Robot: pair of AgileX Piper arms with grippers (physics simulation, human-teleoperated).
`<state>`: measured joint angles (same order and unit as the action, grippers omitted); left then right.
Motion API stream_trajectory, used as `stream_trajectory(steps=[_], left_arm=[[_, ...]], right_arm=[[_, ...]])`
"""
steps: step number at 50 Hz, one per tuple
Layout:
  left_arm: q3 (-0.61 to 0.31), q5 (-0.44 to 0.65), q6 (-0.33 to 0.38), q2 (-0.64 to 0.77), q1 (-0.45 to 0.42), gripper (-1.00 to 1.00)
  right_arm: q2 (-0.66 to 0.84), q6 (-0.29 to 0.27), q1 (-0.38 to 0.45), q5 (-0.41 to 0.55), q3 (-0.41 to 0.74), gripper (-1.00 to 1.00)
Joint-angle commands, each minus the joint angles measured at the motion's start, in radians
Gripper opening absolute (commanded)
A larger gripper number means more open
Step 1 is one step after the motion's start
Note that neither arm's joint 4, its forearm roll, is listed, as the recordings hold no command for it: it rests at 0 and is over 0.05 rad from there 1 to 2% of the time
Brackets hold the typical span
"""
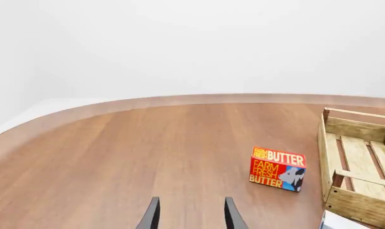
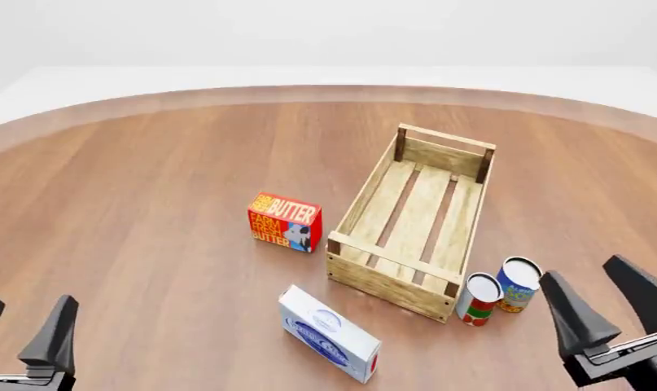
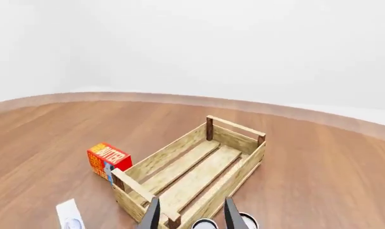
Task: Pick up the ketchup, and put it in the wooden tray.
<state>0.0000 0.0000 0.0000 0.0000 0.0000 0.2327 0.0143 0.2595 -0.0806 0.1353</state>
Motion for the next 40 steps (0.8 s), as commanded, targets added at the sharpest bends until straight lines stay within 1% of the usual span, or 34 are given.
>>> stream_trajectory(steps=[1,8,9,10,11,20,26,29,35,38,39,40], left_arm=[[0.000,0.000,0.000,0.000,0.000,1.00],[0.000,0.000,0.000,0.000,0.000,1.00],[0.000,0.000,0.000,0.000,0.000,1.00],[0.000,0.000,0.000,0.000,0.000,1.00],[0.000,0.000,0.000,0.000,0.000,1.00],[0.000,0.000,0.000,0.000,0.000,1.00],[0.000,0.000,0.000,0.000,0.000,1.00],[0.000,0.000,0.000,0.000,0.000,1.00],[0.000,0.000,0.000,0.000,0.000,1.00],[0.000,0.000,0.000,0.000,0.000,1.00],[0.000,0.000,0.000,0.000,0.000,1.00],[0.000,0.000,0.000,0.000,0.000,1.00]], right_arm=[[0.226,-0.024,0.157,-0.129,0.048,1.00],[0.348,-0.031,0.269,-0.215,0.070,1.00],[0.348,-0.031,0.269,-0.215,0.070,1.00],[0.360,-0.033,0.301,-0.217,0.078,1.00],[0.361,-0.033,0.301,-0.217,0.079,1.00],[0.397,-0.026,0.429,-0.218,0.096,1.00],[0.399,-0.014,0.461,-0.218,0.094,1.00],[0.407,0.005,0.490,-0.221,0.095,1.00],[0.500,0.017,0.556,-0.280,0.099,1.00],[0.587,0.022,0.595,-0.330,0.107,1.00],[0.588,0.022,0.595,-0.331,0.107,1.00],[0.625,0.023,0.610,-0.344,0.115,1.00]])
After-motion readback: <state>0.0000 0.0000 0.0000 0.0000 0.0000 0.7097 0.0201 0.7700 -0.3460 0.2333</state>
